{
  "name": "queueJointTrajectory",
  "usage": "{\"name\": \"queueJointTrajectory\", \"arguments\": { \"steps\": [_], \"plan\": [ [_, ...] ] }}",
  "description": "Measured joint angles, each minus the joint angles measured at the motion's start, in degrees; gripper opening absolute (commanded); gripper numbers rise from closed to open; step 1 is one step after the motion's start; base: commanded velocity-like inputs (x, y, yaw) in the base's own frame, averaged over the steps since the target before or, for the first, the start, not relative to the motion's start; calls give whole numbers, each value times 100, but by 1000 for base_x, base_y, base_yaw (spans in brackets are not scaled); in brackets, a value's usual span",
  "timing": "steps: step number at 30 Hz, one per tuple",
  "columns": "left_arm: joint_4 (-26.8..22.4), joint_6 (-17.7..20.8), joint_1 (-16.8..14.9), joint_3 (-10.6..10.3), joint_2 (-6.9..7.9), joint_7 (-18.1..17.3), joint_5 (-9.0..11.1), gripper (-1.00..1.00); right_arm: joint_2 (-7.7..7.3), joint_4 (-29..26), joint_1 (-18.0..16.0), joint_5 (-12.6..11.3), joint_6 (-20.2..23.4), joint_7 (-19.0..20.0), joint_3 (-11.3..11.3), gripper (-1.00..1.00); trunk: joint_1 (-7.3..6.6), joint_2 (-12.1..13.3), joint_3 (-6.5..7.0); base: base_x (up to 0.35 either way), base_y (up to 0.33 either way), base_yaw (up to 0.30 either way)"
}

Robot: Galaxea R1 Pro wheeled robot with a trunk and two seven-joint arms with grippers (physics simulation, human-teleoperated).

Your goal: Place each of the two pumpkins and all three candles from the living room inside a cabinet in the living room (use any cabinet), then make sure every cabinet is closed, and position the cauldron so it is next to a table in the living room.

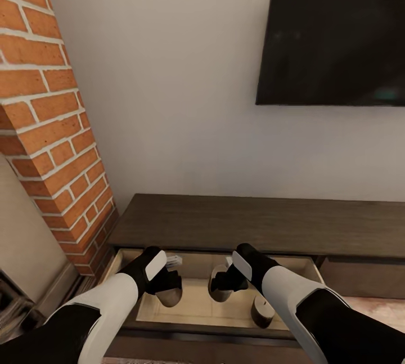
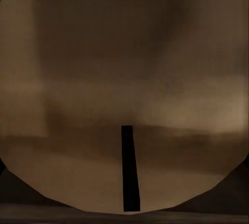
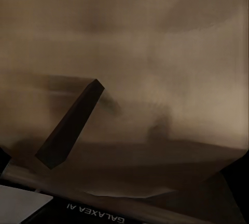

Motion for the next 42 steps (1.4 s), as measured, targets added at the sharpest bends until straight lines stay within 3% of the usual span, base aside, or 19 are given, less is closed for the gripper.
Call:
{"name": "queueJointTrajectory", "arguments": {
  "steps": [25, 31, 42],
  "plan": [
    [1, -9, 0, -1, -65, 1, -9, -100, 0, 0, 0, 3, -59, -3, 0, -100, 0, 0, -167, 0, 0, -45],
    [1, -243, 1, -1, -69, 0, -2, -100, 0, 0, 0, 3, -59, -3, 0, -100, 0, 0, -221, 0, 0, 0],
    [8, -282, -2, -6, -89, -1, 5, -100, 0, 0, 0, 3, -65, -4, 2, -100, 0, 0, -321, 0, 0, 0]
  ]
}}
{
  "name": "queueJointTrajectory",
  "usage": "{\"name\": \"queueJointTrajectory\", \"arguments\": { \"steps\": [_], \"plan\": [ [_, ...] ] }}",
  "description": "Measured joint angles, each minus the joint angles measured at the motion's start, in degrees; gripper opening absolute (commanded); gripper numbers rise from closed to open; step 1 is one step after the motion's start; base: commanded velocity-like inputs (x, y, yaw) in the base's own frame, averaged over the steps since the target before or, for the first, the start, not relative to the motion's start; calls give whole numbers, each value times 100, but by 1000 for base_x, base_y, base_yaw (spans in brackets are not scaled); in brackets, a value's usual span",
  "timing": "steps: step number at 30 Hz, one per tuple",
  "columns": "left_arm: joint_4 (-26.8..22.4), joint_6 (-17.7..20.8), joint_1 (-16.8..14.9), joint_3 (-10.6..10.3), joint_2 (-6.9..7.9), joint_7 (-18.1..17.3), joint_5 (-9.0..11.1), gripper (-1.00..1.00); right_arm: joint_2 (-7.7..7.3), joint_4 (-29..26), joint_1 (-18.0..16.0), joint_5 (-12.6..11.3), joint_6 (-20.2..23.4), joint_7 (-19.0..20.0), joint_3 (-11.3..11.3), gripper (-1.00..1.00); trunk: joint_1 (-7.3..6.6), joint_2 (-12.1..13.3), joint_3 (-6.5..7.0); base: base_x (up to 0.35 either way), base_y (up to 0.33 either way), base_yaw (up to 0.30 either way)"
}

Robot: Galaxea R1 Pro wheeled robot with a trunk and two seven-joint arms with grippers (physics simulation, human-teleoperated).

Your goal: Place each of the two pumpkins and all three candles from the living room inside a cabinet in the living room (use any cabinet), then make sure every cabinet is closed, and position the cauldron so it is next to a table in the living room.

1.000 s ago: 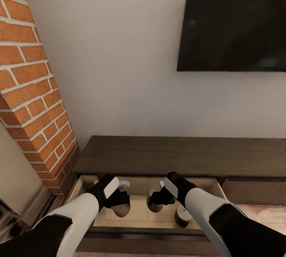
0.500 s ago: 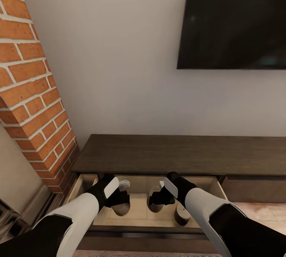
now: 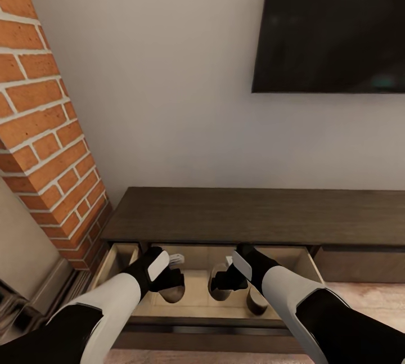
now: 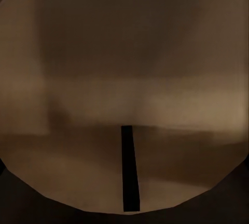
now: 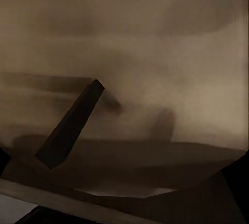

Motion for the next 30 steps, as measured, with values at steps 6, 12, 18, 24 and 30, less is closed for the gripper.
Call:
{"name": "queueJointTrajectory", "arguments": {
  "steps": [6, 12, 18, 24, 30],
  "plan": [
    [0, -6, 1, -16, -5, -12, 2, -100, 0, -2, -2, 17, -460, 6, 6, -100, 0, 0, -12, 0, 0, 0],
    [-1, -15, 2, -24, -5, -15, -2, -100, 0, 7, 0, 9, -569, 1, 9, -100, 0, 0, -12, 0, 0, 0],
    [-3, -257, -3, -30, -5, -14, -16, -100, 0, 9, 0, 14, -575, -1, 9, -100, 0, 0, -12, 0, 0, 0],
    [70, -564, 0, -19, -5, -104, -4, -100, 0, 9, 0, 6, -576, -1, 9, -100, 0, 0, -12, 0, 0, 0],
    [150, -646, -1, -15, -5, -345, -10, -100, 0, 15, 0, 3, -576, -2, 14, -100, 0, 0, -33, 0, 0, 84]
  ]
}}
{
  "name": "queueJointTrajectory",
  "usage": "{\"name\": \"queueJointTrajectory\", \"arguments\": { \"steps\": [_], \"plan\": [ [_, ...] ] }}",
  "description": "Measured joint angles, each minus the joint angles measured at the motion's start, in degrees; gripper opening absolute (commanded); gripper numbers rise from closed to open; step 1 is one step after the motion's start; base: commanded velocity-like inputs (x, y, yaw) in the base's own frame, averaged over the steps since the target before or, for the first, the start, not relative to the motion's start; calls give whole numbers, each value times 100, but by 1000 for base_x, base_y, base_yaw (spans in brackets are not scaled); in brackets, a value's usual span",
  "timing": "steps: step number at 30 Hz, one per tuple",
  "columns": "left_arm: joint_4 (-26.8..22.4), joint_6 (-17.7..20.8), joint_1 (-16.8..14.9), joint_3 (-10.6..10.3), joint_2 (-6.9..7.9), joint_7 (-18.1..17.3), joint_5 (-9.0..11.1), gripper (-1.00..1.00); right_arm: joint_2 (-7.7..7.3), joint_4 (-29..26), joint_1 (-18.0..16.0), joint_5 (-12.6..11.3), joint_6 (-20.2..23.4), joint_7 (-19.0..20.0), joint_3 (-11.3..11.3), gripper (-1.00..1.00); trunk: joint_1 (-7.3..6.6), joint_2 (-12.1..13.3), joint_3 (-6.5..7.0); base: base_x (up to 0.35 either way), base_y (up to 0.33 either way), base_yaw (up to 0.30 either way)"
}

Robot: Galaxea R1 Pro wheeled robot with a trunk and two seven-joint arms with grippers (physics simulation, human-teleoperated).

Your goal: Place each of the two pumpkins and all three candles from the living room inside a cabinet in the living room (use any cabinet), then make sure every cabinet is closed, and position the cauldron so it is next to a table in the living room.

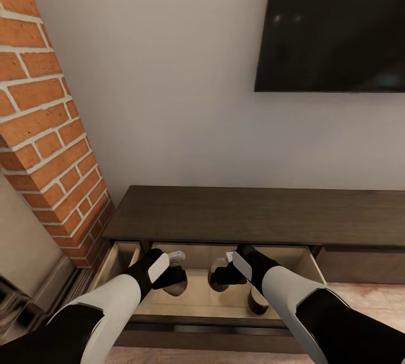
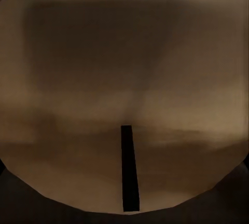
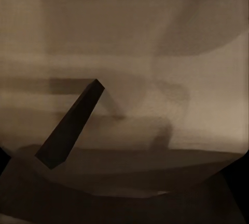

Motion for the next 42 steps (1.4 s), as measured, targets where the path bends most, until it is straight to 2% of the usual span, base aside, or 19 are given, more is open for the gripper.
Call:
{"name": "queueJointTrajectory", "arguments": {
  "steps": [11, 21, 42],
  "plan": [
    [10, 21, 0, -43, 0, -122, -2, -100, 0, 21, 1, -3, 6, 0, -7, -100, 0, 0, -86, 0, 0, 117],
    [1, 5, -2, -53, 0, -160, 9, -100, 0, 26, 0, 14, 19, 0, -21, -100, 0, 0, -165, 0, 0, -145],
    [-8, 4, -1, -44, 0, -172, -8, -100, 0, 81, 0, 8, 19, 0, -8, -100, 0, 0, -290, 46, 0, -5]
  ]
}}
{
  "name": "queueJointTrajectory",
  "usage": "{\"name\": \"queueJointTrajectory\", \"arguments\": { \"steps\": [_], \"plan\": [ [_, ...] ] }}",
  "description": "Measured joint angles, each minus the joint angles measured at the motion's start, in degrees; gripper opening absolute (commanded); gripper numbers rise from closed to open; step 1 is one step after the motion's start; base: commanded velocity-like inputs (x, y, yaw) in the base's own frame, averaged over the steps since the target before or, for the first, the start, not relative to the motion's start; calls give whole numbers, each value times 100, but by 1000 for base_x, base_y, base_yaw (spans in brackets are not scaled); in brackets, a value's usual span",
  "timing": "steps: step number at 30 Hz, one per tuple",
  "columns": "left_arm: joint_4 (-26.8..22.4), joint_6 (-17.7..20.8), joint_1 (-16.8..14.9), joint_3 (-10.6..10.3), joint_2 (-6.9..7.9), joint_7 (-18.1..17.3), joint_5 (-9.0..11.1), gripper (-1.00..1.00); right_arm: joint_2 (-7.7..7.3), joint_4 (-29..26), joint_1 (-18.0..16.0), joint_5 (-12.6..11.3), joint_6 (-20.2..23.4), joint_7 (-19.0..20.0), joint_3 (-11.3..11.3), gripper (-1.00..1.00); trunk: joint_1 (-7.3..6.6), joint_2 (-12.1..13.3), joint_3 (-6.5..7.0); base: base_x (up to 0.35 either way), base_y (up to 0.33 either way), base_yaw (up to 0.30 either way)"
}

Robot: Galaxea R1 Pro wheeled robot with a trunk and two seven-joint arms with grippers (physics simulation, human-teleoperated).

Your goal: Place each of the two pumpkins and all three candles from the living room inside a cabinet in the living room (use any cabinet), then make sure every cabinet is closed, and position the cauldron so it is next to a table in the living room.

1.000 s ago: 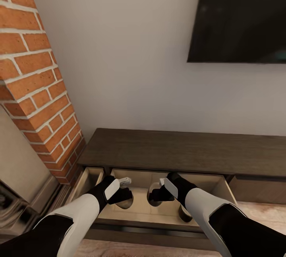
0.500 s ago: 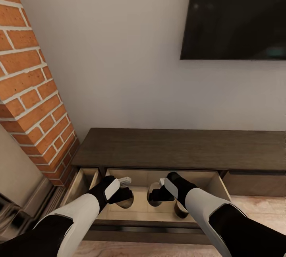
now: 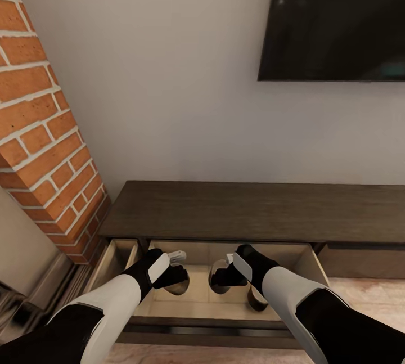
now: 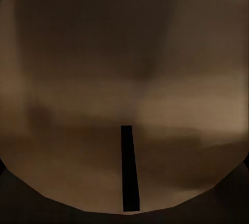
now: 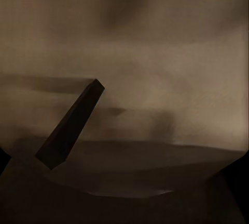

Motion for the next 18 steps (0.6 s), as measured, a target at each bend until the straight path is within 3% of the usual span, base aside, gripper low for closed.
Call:
{"name": "queueJointTrajectory", "arguments": {
  "steps": [18],
  "plan": [
    [1, -2, 3, -4, 0, 6, 13, -100, 0, 19, 0, -2, -2, 0, -2, -100, 0, 0, -111, 1, 0, 0]
  ]
}}
